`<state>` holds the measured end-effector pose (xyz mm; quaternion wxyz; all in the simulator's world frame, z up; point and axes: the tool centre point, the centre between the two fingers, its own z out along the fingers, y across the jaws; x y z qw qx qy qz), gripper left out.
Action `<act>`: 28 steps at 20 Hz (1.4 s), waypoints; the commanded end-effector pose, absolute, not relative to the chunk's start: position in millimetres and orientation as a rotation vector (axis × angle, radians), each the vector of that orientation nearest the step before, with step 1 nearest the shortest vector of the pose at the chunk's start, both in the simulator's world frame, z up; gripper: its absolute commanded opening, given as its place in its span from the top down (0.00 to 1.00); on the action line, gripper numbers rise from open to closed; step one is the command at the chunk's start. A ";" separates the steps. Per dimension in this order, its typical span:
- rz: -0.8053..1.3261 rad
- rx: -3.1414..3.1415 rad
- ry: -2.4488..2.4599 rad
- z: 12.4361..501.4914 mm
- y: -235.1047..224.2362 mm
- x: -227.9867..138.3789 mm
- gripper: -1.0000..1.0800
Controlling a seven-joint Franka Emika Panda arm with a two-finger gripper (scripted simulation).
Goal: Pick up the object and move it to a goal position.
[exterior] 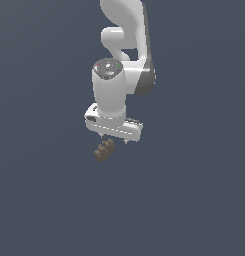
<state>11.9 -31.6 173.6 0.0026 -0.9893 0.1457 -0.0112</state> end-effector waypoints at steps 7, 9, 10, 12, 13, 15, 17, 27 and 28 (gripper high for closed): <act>-0.013 -3.015 0.867 157.2 -59.6 8.7 0.04; -0.010 -2.994 0.940 154.3 -64.7 8.0 0.04; -0.008 -2.984 0.973 153.0 -67.0 7.6 0.04; -0.005 -2.966 1.030 150.8 -71.0 7.0 0.04; -0.004 -2.957 1.054 149.8 -72.7 6.8 0.04; -0.003 -2.943 1.096 148.2 -75.7 6.3 0.04; -0.001 -2.932 1.126 147.0 -77.9 5.9 0.04; 0.000 -2.923 1.152 139.6 -79.8 5.4 0.04; 0.000 -2.923 1.152 136.1 -79.6 5.3 0.04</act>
